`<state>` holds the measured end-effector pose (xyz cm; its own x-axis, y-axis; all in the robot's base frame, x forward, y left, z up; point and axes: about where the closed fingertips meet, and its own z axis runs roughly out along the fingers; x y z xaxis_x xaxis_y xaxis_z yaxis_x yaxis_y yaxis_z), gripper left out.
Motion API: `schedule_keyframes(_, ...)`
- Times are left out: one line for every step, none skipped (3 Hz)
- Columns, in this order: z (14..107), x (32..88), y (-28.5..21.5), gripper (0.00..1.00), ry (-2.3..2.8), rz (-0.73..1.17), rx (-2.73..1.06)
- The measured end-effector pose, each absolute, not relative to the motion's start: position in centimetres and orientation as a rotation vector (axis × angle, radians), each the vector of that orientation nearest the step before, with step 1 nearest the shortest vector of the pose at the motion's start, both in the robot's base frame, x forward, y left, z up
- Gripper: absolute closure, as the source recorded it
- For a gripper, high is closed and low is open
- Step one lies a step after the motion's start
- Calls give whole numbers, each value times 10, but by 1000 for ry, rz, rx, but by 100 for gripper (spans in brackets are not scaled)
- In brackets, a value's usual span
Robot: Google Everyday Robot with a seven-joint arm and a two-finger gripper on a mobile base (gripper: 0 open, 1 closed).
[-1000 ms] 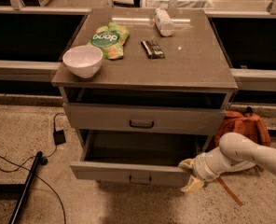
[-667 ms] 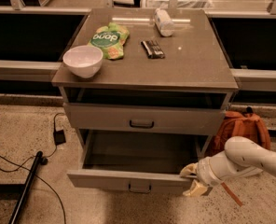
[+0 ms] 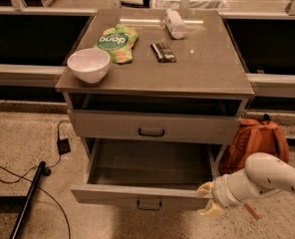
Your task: Open middle drawer
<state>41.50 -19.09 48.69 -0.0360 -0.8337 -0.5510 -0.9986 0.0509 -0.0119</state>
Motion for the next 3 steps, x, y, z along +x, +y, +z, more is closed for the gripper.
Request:
schedule_keyframes(498,434,-189,59,1898,464,-1860)
schedule_keyframes(498,473,-187,73,1873,423,-1868)
schedule_keyframes(486,512,-187,86,1862,376,-1847)
